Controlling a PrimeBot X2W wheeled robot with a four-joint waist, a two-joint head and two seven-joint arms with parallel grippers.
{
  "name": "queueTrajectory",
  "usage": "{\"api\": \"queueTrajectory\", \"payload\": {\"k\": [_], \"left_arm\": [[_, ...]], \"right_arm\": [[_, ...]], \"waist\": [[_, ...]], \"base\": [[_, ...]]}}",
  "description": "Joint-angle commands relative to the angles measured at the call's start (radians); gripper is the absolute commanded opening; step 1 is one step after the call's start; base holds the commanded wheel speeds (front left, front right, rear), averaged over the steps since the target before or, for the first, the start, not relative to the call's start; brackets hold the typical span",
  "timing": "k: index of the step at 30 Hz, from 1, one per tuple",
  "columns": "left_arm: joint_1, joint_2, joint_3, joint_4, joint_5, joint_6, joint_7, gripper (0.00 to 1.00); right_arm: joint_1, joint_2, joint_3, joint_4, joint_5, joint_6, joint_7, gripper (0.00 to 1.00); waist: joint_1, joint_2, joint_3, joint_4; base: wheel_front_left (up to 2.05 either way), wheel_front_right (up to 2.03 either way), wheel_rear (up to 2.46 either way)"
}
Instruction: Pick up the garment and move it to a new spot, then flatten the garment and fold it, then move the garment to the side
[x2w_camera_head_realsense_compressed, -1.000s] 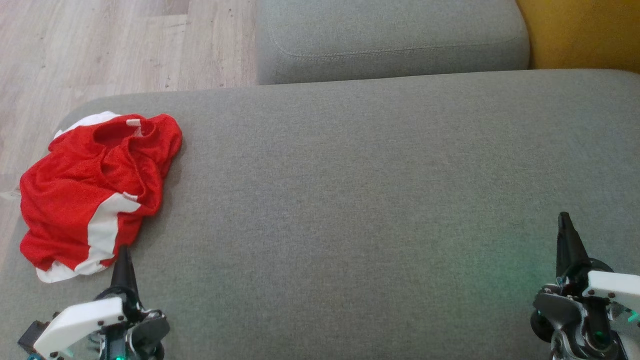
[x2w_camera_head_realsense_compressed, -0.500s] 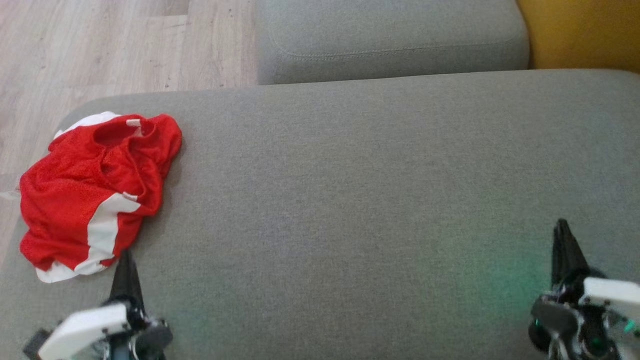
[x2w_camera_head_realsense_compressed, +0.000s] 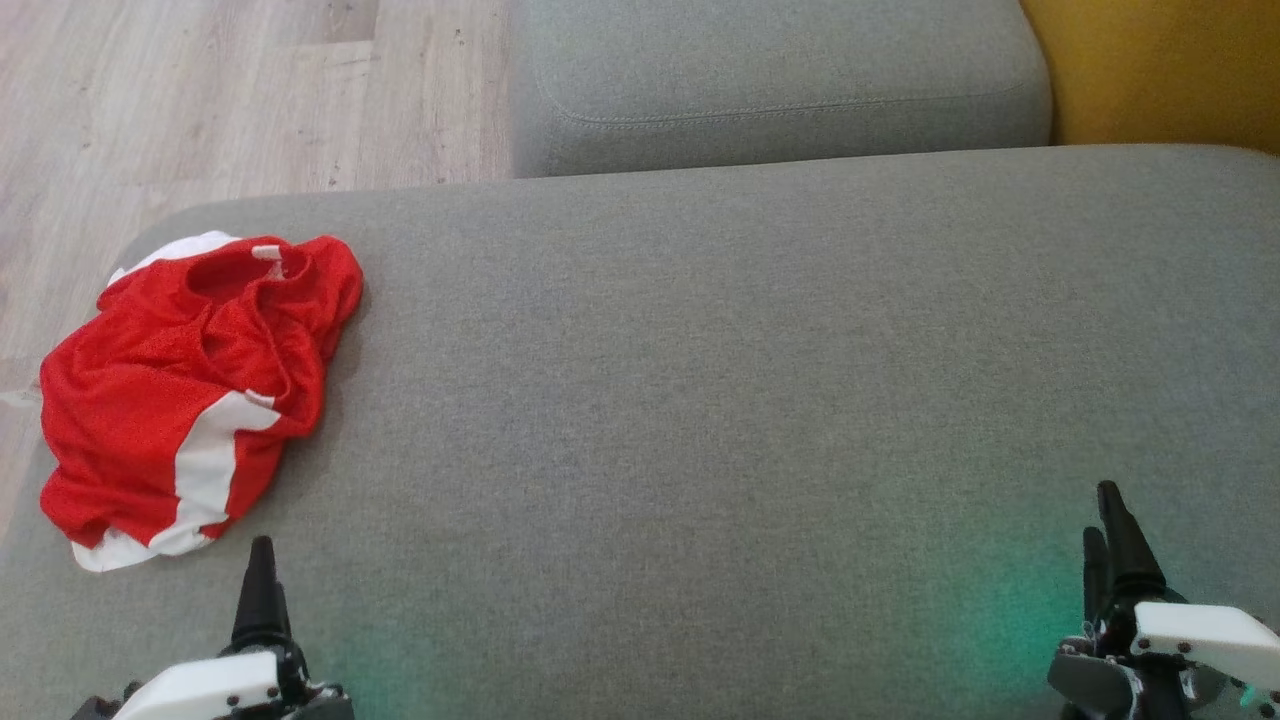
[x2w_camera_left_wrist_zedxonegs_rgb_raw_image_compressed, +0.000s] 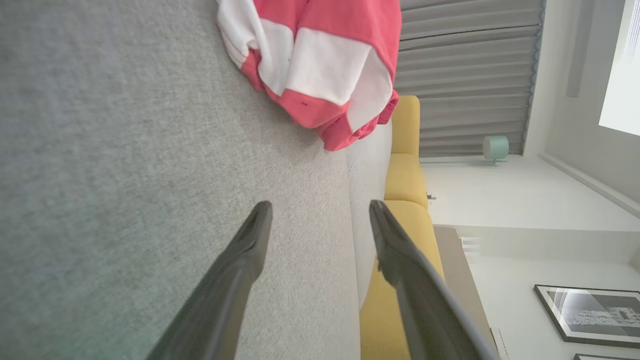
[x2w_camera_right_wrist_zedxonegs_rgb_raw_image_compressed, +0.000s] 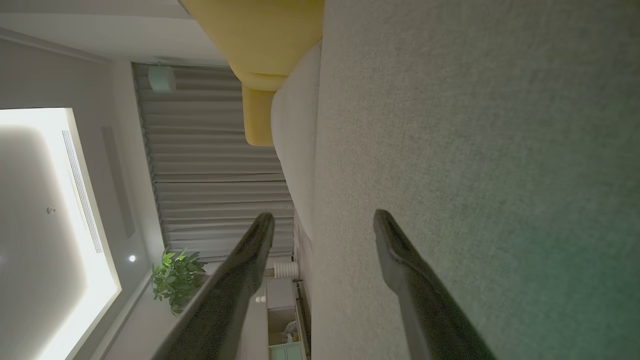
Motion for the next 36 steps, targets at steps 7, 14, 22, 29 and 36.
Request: {"api": "queueTrajectory", "payload": {"k": [7,14,22,29,36], "left_arm": [[-0.036,0.003,-0.015,-0.065,0.106,0.013,-0.03,1.0],[-0.033,0.004,-0.041,-0.08,0.215,0.032,-0.051,1.0],[-0.027,0.004,-0.066,-0.105,0.33,0.045,-0.078,1.0],[-0.026,0.004,-0.089,-0.115,0.432,0.054,-0.098,1.0],[-0.023,0.005,-0.111,-0.127,0.527,0.067,-0.119,1.0]], "right_arm": [[-0.031,-0.002,0.01,-0.055,-0.126,0.001,-0.028,1.0],[-0.026,-0.003,0.045,-0.064,-0.23,0.002,-0.049,1.0],[-0.023,-0.004,0.083,-0.073,-0.348,0.002,-0.075,1.0],[-0.025,-0.009,0.118,-0.077,-0.439,0.003,-0.096,1.0],[-0.025,-0.013,0.147,-0.076,-0.528,0.003,-0.117,1.0]], "waist": [[-0.0001,0.0,-0.006,-0.005],[-0.0001,0.0,-0.014,-0.01],[-0.0001,0.0,-0.025,-0.014],[-0.0001,0.0,-0.033,-0.016],[-0.0001,0.0,-0.039,-0.017]], "base": [[0.0,0.0,0.0],[0.0,0.0,0.0],[0.0,0.0,0.0],[0.0,0.0,0.0],[0.0,0.0,0.0]]}}
